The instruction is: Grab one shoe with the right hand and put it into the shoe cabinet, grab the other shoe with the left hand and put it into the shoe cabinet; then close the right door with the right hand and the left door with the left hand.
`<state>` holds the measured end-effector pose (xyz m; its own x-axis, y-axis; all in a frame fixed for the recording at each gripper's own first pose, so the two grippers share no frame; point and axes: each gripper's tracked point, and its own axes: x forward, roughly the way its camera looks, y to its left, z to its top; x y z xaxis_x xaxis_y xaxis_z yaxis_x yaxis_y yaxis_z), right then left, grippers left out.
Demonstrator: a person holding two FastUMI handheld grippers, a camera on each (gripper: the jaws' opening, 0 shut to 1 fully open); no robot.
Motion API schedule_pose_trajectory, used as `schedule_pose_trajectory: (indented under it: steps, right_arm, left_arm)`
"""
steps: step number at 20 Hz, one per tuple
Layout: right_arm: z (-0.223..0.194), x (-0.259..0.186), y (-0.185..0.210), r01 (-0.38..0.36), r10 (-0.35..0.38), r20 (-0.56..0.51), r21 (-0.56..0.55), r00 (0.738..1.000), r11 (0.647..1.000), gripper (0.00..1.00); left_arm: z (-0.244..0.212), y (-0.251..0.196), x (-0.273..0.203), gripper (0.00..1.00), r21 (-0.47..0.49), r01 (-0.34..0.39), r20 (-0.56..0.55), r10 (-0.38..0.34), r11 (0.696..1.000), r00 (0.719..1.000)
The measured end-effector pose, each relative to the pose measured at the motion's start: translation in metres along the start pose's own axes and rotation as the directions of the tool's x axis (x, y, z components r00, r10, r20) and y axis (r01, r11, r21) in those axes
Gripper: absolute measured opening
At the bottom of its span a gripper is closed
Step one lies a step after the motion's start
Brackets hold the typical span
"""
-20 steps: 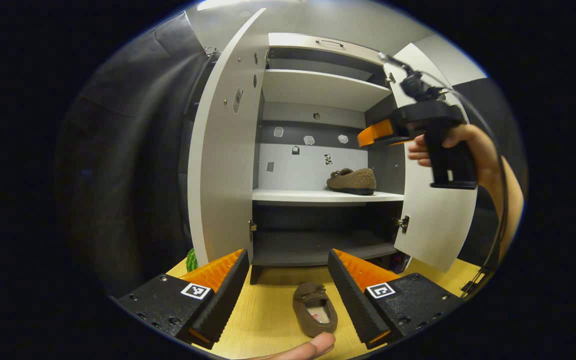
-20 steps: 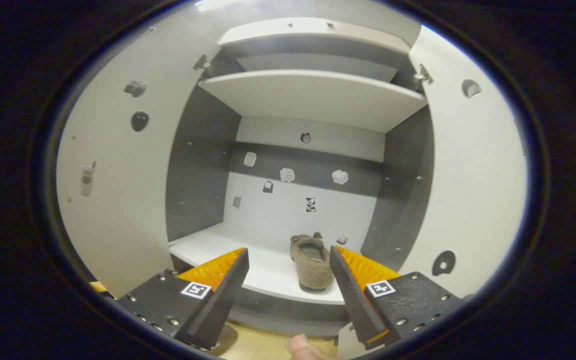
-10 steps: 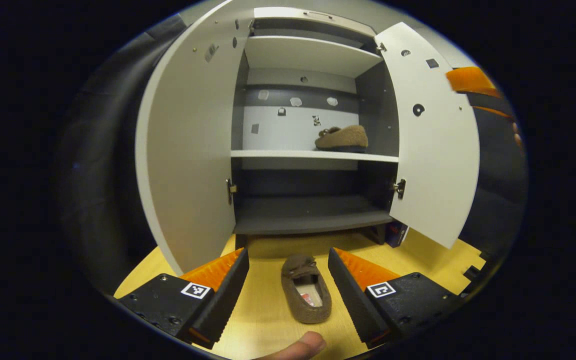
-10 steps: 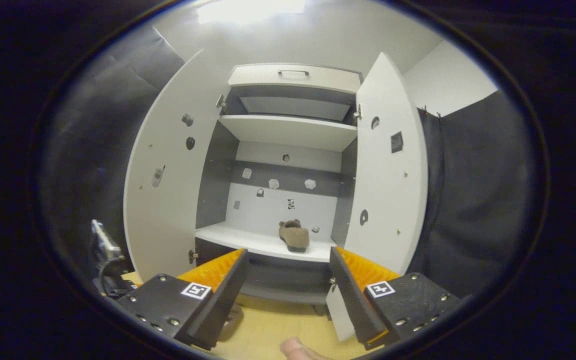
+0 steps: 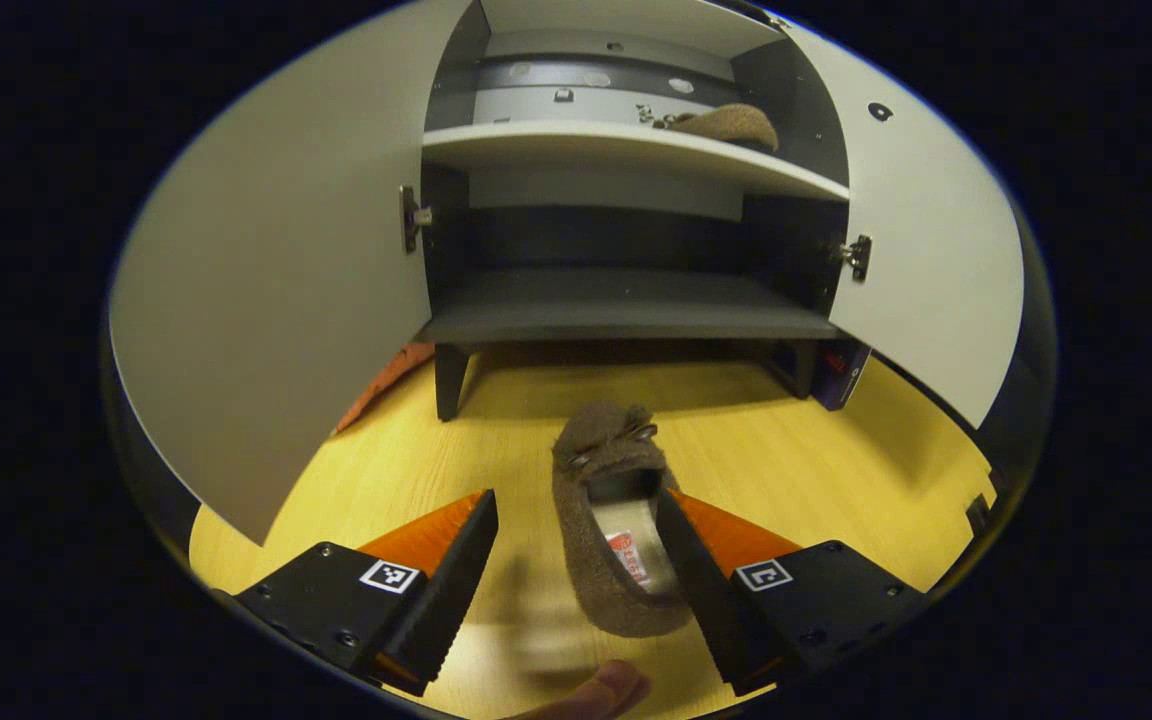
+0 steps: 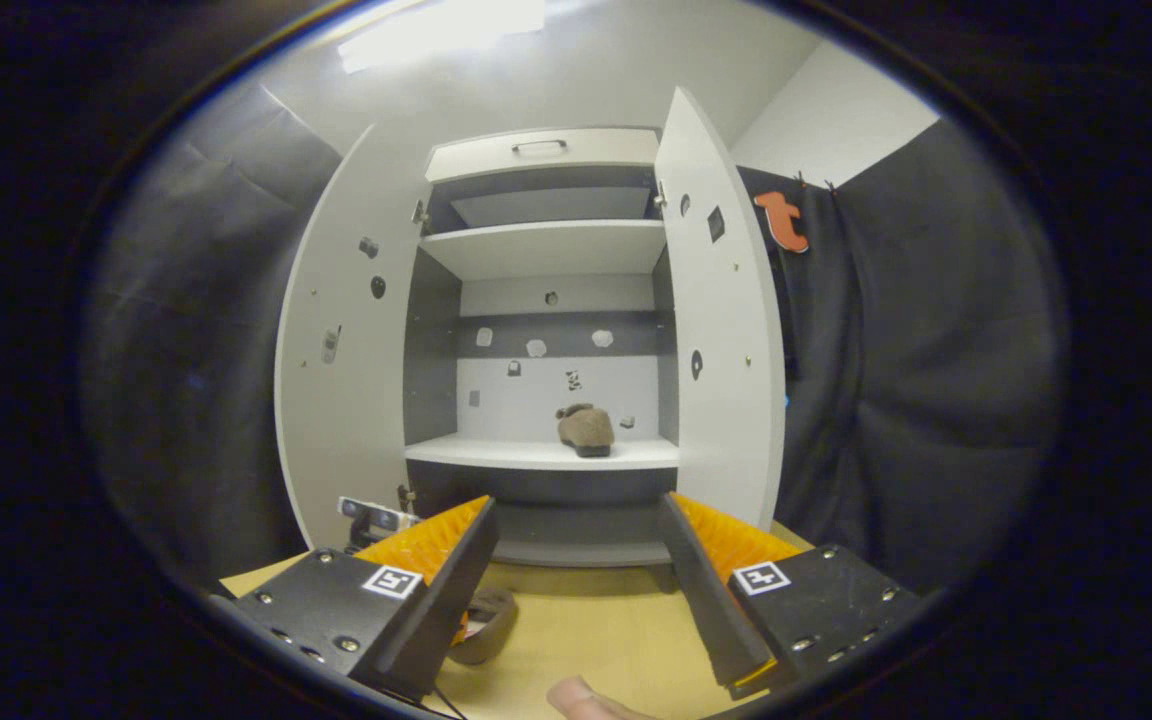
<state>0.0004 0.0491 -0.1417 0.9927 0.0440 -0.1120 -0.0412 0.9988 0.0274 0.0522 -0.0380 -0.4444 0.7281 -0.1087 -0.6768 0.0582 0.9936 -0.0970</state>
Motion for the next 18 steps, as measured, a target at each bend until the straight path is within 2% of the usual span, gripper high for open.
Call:
schedule_pose_trajectory:
  steps: [5,7,9,11,12,13,14,16,17,18]
  right_arm:
    - [-0.016,0.004,-0.004,0.002,-0.003,-0.008,-0.011,1.0,1.0,0.96]
    - [-0.027,0.007,-0.002,-0.006,0.006,-0.031,-0.004,0.999,1.0,0.97]
    - [-0.038,0.011,-0.003,-0.012,0.012,-0.057,-0.013,0.998,1.0,0.97]
    - [-0.044,0.01,-0.007,-0.002,0.001,-0.072,-0.013,0.997,1.0,0.97]
    - [-0.045,0.01,-0.008,-0.003,0.002,-0.073,-0.008,0.997,1.0,0.98]
    - [-0.045,0.009,-0.009,-0.003,0.003,-0.074,-0.003,0.997,1.0,0.97]
    - [-0.045,0.007,-0.009,-0.003,0.003,-0.072,-0.001,0.997,1.0,0.98]
    - [-0.041,0.002,-0.01,-0.005,0.005,-0.055,0.001,0.998,1.0,0.98]
    - [-0.04,-0.001,-0.01,-0.003,0.003,-0.046,0.001,0.999,1.0,0.98]
    - [-0.039,-0.004,-0.013,0.003,-0.003,-0.04,-0.001,0.999,1.0,0.97]
  left_arm:
    - [-0.021,0.017,0.026,0.99,0.01,-0.052,-0.067,0.052,0.999,0.996]
    - [-0.021,0.012,0.031,0.99,-0.01,-0.015,-0.064,0.015,1.0,0.998]
    - [-0.024,0.012,0.035,0.98,0.016,-0.013,-0.083,0.014,1.0,0.996]
    - [-0.025,0.002,0.041,0.97,0.01,0.031,-0.09,-0.03,0.999,0.996]
    - [-0.028,-0.004,0.043,0.84,-0.018,0.053,-0.111,-0.054,0.998,0.992]
    - [-0.032,-0.008,0.046,0.77,-0.041,0.068,-0.135,-0.073,0.997,0.988]
    - [-0.033,-0.011,0.047,0.6,-0.045,0.074,-0.153,-0.08,0.996,0.985]
    - [-0.032,-0.01,0.049,0.4,-0.013,0.051,-0.165,-0.052,0.999,0.985]
    - [-0.032,-0.009,0.05,0.34,0.008,0.039,-0.164,-0.037,0.999,0.986]
    - [-0.031,-0.01,0.048,0.21,0.024,0.037,-0.157,-0.033,0.999,0.987]
